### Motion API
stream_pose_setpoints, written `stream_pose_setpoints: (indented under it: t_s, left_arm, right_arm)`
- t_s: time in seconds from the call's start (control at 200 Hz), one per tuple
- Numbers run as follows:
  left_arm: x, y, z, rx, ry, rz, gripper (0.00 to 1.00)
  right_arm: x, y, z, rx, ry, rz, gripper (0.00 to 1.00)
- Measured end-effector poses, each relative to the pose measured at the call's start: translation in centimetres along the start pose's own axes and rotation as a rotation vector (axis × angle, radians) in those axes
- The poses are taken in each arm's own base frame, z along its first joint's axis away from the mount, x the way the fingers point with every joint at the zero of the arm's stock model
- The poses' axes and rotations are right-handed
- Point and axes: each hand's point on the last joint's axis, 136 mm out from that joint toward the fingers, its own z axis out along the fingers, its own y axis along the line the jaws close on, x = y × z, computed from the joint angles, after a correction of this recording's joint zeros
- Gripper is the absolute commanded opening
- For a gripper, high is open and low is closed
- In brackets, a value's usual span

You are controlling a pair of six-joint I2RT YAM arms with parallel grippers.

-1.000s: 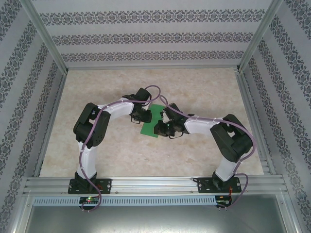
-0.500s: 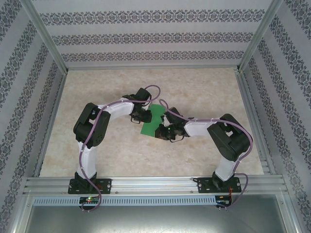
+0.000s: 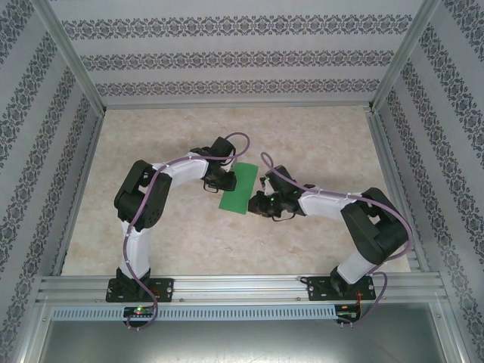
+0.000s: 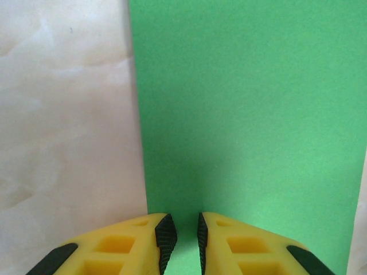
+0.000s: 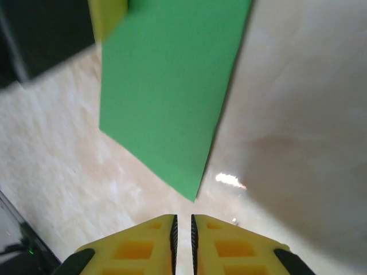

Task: Fold a paper plane with a square sheet of paper (pick it up from the middle)
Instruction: Fold the square sheet of paper in half at the center of the table, then pick up the square sheet of paper from the center of the table.

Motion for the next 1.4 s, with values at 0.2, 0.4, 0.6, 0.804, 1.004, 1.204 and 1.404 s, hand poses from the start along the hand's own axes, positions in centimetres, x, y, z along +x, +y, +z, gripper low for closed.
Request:
stream_pose_setpoints:
  t_s: [0.2,0.4,0.6,0.804,1.004,1.204,1.404]
  left_arm:
    - [0.0,0.0,0.0,0.000,-0.001,0.000,0.27]
    - [0.0,0.0,-0.1,0.001,-0.002,0.000,0.27]
    - [0.0,0.0,0.0,0.000,-0.001,0.000,0.27]
    - [0.0,0.0,0.0,0.000,-0.001,0.001,0.27]
    - [0.0,0.0,0.0,0.000,-0.001,0.003,0.27]
    - [0.0,0.0,0.0,0.001,-0.001,0.004,0.27]
    - [0.0,0.0,0.0,0.001,-0.001,0.004,0.27]
  right_arm:
    - [-4.5,-0.2,-1.7,-0.008,-0.091,0.060,0.31]
    - [-7.6,0.1,-1.1,0.003,-0.106,0.071,0.38]
    - [-9.4,-0.9,0.1,0.055,-0.096,0.082,0.41]
    - [-11.0,-1.4,1.6,0.077,-0.089,0.077,0.42]
    - [-12.2,-1.8,2.7,0.085,-0.085,0.077,0.42]
    - [-12.4,-1.5,3.1,0.073,-0.070,0.063,0.43]
    - [-12.4,-0.4,3.2,0.022,-0.058,0.039,0.43]
